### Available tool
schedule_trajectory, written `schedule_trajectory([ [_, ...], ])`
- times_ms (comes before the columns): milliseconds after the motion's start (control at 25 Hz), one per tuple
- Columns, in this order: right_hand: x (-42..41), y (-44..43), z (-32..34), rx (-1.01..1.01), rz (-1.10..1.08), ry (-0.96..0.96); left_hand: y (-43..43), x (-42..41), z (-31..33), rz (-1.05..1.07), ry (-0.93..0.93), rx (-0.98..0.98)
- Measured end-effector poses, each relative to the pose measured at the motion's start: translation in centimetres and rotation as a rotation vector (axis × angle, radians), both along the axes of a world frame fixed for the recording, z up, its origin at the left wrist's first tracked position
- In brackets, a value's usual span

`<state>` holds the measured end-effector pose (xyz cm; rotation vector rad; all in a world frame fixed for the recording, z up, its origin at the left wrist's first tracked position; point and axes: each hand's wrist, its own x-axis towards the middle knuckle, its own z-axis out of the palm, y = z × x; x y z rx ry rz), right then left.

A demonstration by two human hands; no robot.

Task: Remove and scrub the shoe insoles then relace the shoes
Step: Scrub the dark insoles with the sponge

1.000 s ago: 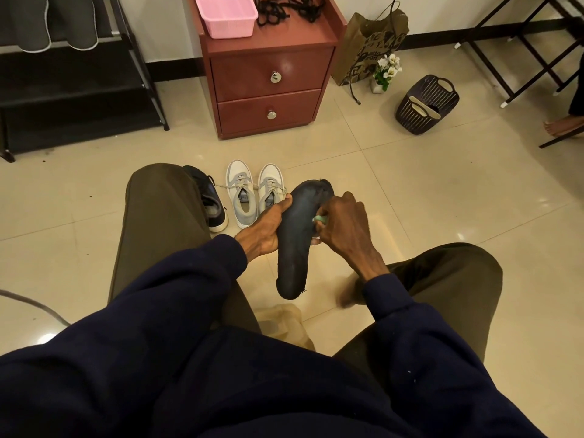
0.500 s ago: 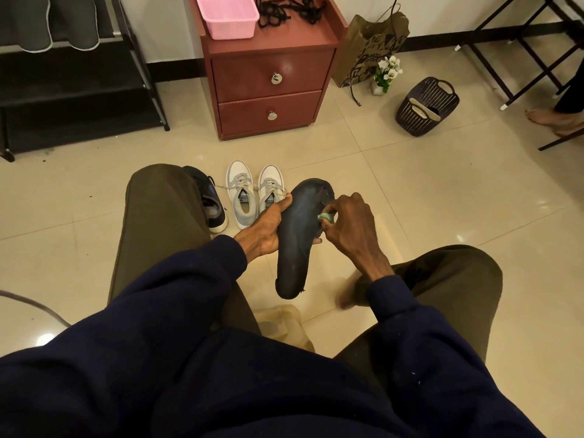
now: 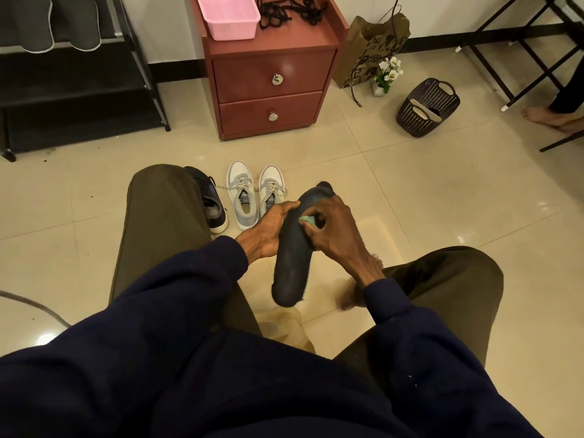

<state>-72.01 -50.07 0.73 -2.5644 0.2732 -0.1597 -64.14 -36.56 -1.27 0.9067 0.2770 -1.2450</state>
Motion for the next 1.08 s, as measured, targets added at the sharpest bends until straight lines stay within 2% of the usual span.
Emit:
schedule_trajectory([
  [80, 0.1, 0.6, 0.1, -0.048, 0.061, -0.004, 0.0, -0.1, 0.0, -0.009, -0.020, 0.057],
  [200, 0.5, -1.0, 0.1, -0.206, -0.143, -0.027, 0.1, -0.2, 0.3, -0.064, -0.010, 0.041],
  [280, 0.3, -1.4, -0.1, -0.166, -0.197, -0.049, 0.1, -0.4, 0.7, -0.095, -0.010, 0.023],
  [360, 0.0, -0.5, -0.1, -0.051, -0.071, -0.035, 0.1, -0.4, 0.8, -0.099, 0.005, 0.025],
  [440, 0.1, 0.2, -0.1, -0.027, 0.033, -0.001, 0.1, -0.3, 0.7, -0.098, -0.007, 0.060],
  [560, 0.5, -1.5, -0.2, -0.188, -0.145, 0.008, 0.1, -0.4, 1.0, -0.132, -0.013, 0.037],
  [640, 0.3, -2.6, -0.5, -0.199, -0.235, 0.000, 0.3, -0.6, 1.3, -0.141, -0.010, 0.052],
  [720, 0.1, -1.8, -0.3, -0.075, -0.160, -0.015, 0.2, -0.6, 1.5, -0.131, -0.016, 0.068],
  [840, -0.1, 0.4, 0.3, 0.092, 0.095, 0.160, 0.0, -0.6, 1.4, -0.081, -0.065, 0.163],
  [920, 0.0, 0.2, 0.5, -0.036, 0.076, 0.194, 0.0, -0.6, 1.5, -0.064, -0.046, 0.166],
  [1000, 0.3, -1.1, 0.4, -0.263, -0.091, 0.142, 0.0, -0.6, 1.7, -0.086, -0.031, 0.122],
  [1080, 0.2, -1.8, 0.3, -0.334, -0.175, 0.114, 0.0, -0.6, 1.5, -0.098, -0.034, 0.108],
])
